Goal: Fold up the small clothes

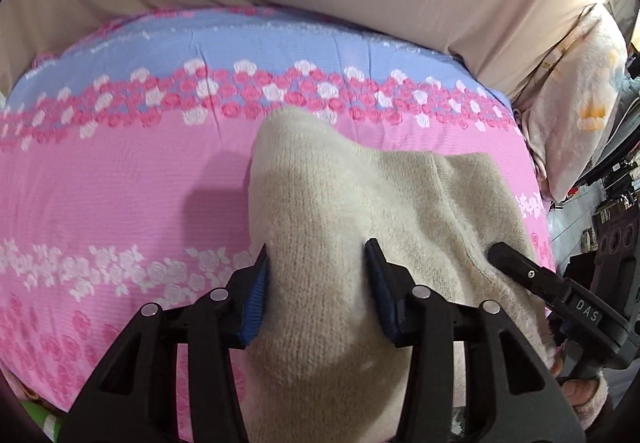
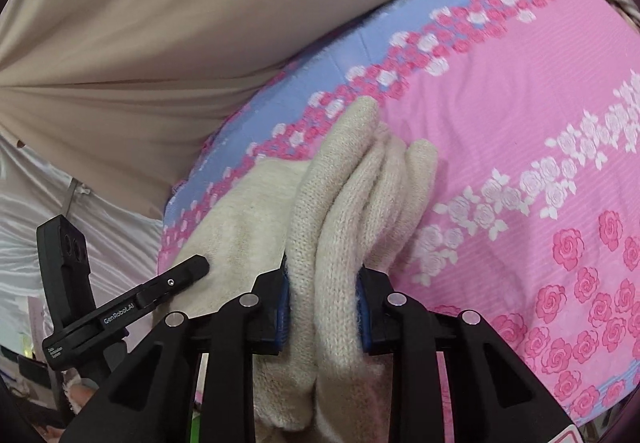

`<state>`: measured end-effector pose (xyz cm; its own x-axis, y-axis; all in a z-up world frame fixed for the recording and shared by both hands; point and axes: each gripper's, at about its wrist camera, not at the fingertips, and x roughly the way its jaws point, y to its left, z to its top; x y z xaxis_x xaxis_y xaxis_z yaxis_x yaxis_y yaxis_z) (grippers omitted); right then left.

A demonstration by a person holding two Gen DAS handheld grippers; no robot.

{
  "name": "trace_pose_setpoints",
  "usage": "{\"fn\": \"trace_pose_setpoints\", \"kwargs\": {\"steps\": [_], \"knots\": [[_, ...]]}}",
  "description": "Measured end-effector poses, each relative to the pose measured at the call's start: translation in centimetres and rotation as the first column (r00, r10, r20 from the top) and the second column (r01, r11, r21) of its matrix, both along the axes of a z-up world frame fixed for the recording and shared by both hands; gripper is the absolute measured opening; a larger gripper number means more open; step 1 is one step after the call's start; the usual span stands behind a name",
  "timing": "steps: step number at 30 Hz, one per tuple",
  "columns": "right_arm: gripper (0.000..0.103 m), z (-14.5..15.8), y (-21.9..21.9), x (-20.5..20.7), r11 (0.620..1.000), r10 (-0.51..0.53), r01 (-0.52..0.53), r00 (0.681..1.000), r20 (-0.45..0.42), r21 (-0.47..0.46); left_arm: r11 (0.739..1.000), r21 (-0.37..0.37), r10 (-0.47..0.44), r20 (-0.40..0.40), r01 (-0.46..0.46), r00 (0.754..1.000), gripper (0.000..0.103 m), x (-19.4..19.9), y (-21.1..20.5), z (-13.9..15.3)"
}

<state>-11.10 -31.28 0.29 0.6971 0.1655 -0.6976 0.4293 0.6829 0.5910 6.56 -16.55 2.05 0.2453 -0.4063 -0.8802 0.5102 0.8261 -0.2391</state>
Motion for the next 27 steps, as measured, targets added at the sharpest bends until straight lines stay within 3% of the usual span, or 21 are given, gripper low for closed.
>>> {"fn": "trace_pose_setpoints", "kwargs": {"steps": [1, 2, 5, 8, 11, 15, 17, 20, 23, 27], "knots": [[0.025, 0.7, 0.5, 0.5, 1.000, 0.010, -0.010, 1.000, 0.013, -0.008, 1.000, 0.000, -0.005, 0.027, 0.005, 1.000, 0.038, 0.0, 0.1, 0.7], [0.025, 1.3, 1.0, 0.9, 1.000, 0.022, -0.022, 0.999, 0.025, -0.014, 1.000, -0.008, -0.016, 0.067, 0.017, 0.998, 0.027, -0.2, 0.6, 1.8], [0.021, 2.4, 3.5, 3.2, 0.995, 0.100, -0.099, 0.994, 0.045, -0.023, 0.998, -0.044, -0.038, 0.151, 0.045, 0.988, 0.026, -0.3, 1.8, 4.8], [0.021, 1.4, 5.9, 5.3, 0.986, 0.107, -0.113, 0.993, -0.052, -0.121, 1.000, -0.023, -0.007, 0.182, 0.012, 0.983, 0.030, 0.6, 3.2, 4.8], [0.021, -0.6, 4.8, 4.4, 0.994, 0.049, -0.057, 0.995, -0.091, -0.097, 0.993, -0.020, 0.117, 0.095, -0.116, 0.989, 0.040, 3.5, 7.3, 1.8], [0.021, -2.3, 1.4, 1.2, 0.994, -0.044, 0.029, 0.988, -0.145, -0.107, 0.972, 0.020, 0.234, -0.076, -0.233, 0.969, 0.041, 5.6, 12.1, -4.1], [0.021, -3.9, -1.4, -0.6, 0.992, -0.102, 0.088, 0.981, -0.165, -0.090, 0.970, 0.031, 0.243, -0.147, -0.241, 0.959, 0.044, 5.3, 12.6, -6.9], [0.023, -8.0, -4.7, -2.2, 0.993, -0.113, 0.115, 0.974, -0.195, -0.006, 0.981, -0.016, 0.185, -0.241, -0.195, 0.953, 0.063, 4.1, 10.5, -10.0], [0.034, -10.7, -5.5, -2.5, 0.995, -0.077, 0.088, 0.976, -0.203, 0.049, 0.980, -0.111, 0.117, -0.338, -0.163, 0.934, 0.077, 2.4, 7.3, -12.9], [0.061, -11.1, -5.2, -1.9, 0.999, -0.052, 0.049, 0.981, -0.184, -0.016, 0.966, -0.155, 0.128, -0.408, -0.207, 0.904, 0.091, 1.4, 4.4, -15.5]]}}
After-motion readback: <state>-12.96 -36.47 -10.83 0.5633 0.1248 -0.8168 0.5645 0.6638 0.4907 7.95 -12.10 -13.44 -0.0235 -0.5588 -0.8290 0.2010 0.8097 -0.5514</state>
